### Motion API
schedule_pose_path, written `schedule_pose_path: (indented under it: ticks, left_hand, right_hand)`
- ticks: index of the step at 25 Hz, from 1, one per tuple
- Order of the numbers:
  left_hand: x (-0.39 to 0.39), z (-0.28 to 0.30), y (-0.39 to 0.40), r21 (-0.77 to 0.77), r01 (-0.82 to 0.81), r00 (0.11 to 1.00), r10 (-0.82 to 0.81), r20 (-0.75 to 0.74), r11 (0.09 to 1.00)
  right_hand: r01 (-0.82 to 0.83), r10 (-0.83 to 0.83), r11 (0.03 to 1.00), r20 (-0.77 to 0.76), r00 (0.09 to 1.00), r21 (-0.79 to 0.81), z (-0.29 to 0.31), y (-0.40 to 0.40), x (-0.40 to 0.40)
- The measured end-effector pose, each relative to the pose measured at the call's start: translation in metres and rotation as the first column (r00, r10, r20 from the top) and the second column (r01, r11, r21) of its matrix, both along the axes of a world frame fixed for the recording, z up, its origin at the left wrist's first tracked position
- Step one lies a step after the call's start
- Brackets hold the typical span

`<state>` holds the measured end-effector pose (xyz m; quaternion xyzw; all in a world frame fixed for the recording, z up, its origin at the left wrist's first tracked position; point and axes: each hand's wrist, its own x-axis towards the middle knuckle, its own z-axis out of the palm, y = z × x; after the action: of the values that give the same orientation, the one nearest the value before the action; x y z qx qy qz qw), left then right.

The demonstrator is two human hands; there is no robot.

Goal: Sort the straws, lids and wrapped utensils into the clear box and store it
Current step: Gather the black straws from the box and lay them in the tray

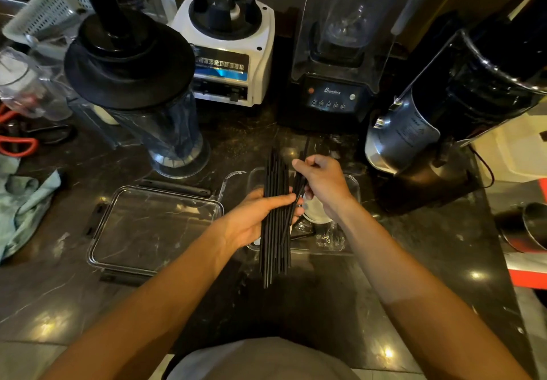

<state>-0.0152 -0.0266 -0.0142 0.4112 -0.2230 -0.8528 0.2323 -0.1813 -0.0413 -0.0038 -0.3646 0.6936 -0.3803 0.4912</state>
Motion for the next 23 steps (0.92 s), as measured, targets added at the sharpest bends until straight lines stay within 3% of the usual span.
schedule_pose_path:
  ticks: [7,10,12,15,18,20,21,23]
  left_hand:
    - [-0.020,0.006,0.005,0.022,0.001,1.000,0.000,-0.018,1.000]
    - [-0.024,0.006,0.007,0.107,-0.071,0.997,0.073,-0.010,0.992]
    - [-0.019,0.007,0.006,0.140,-0.144,0.989,0.145,0.005,0.980]
    - [-0.001,0.004,-0.002,0.125,-0.224,0.974,0.228,-0.014,0.967]
    - [0.019,0.000,-0.012,0.118,-0.289,0.955,0.294,-0.032,0.950]
    - [0.029,-0.004,-0.017,0.117,-0.319,0.946,0.324,-0.031,0.941]
    - [0.032,-0.004,-0.019,0.115,-0.326,0.943,0.331,-0.030,0.938]
    - [0.040,-0.006,-0.021,0.111,-0.337,0.939,0.342,-0.027,0.935]
  right_hand:
    - [-0.036,0.019,0.991,0.133,0.991,0.125,0.008,0.025,-0.016]
    - [0.131,-0.147,0.982,0.115,0.982,0.135,0.006,0.032,-0.020]
    - [0.271,-0.284,0.959,0.243,0.928,0.084,0.007,0.032,-0.031]
    - [0.393,-0.341,0.918,0.415,0.844,-0.046,0.011,0.030,-0.059]
    - [0.275,-0.249,0.960,0.284,0.926,-0.053,0.012,0.032,-0.077]
    - [0.037,-0.037,0.993,0.004,0.999,0.113,0.009,0.030,-0.070]
    - [-0.053,0.075,0.982,-0.114,0.991,0.183,0.006,0.028,-0.062]
    - [-0.134,0.171,0.972,-0.191,0.967,0.192,0.000,0.021,-0.042]
